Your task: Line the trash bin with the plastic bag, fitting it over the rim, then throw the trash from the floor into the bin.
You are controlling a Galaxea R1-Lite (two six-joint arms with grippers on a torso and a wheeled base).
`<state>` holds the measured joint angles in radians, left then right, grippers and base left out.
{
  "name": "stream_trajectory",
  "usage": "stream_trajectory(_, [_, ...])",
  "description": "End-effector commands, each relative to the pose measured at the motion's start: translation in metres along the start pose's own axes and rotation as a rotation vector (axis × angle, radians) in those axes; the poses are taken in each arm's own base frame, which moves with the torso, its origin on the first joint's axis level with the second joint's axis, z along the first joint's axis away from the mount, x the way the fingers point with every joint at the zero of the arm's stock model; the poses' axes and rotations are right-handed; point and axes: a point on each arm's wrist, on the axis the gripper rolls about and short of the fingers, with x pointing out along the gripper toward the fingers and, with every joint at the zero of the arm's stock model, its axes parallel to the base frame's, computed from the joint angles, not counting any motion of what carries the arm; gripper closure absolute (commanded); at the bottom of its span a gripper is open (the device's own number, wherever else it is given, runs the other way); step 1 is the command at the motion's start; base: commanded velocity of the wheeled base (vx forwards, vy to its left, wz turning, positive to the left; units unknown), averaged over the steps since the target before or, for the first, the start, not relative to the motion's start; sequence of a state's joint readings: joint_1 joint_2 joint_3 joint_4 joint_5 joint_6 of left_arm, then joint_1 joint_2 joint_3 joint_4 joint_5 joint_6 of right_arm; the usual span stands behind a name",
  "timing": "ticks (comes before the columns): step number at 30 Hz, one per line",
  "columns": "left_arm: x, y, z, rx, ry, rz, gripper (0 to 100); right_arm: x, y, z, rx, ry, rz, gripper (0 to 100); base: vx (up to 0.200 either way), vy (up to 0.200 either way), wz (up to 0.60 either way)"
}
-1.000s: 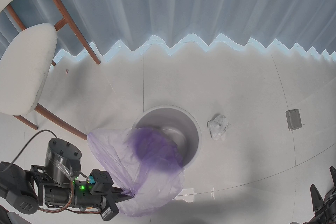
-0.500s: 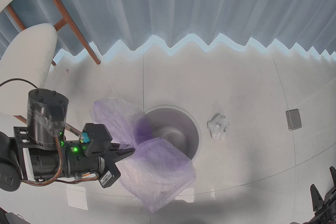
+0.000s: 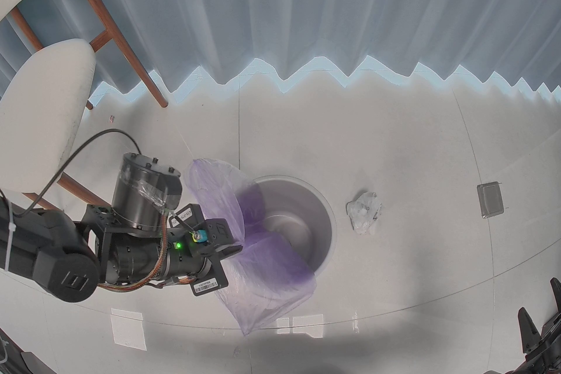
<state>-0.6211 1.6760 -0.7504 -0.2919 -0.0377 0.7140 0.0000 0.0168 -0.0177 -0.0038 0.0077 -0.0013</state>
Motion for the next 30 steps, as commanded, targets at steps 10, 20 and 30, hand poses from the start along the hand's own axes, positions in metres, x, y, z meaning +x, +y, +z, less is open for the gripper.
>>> stream_trajectory(10, [0.038,0.030,0.017,0.561,0.013,-0.018,100,0.000,0.000,-0.005,0.000,0.000,0.000,0,0.000,0.000,0.00])
stream_trajectory(20, [0.036,0.027,0.018,0.857,-0.004,-0.039,100,0.000,0.000,-0.005,-0.003,0.000,0.006,0,0.000,0.000,0.00])
stream_trajectory(30, [0.038,-0.023,0.002,0.883,-0.068,-0.277,100,0.000,0.000,-0.005,-0.005,0.002,0.006,0,0.000,0.000,0.00])
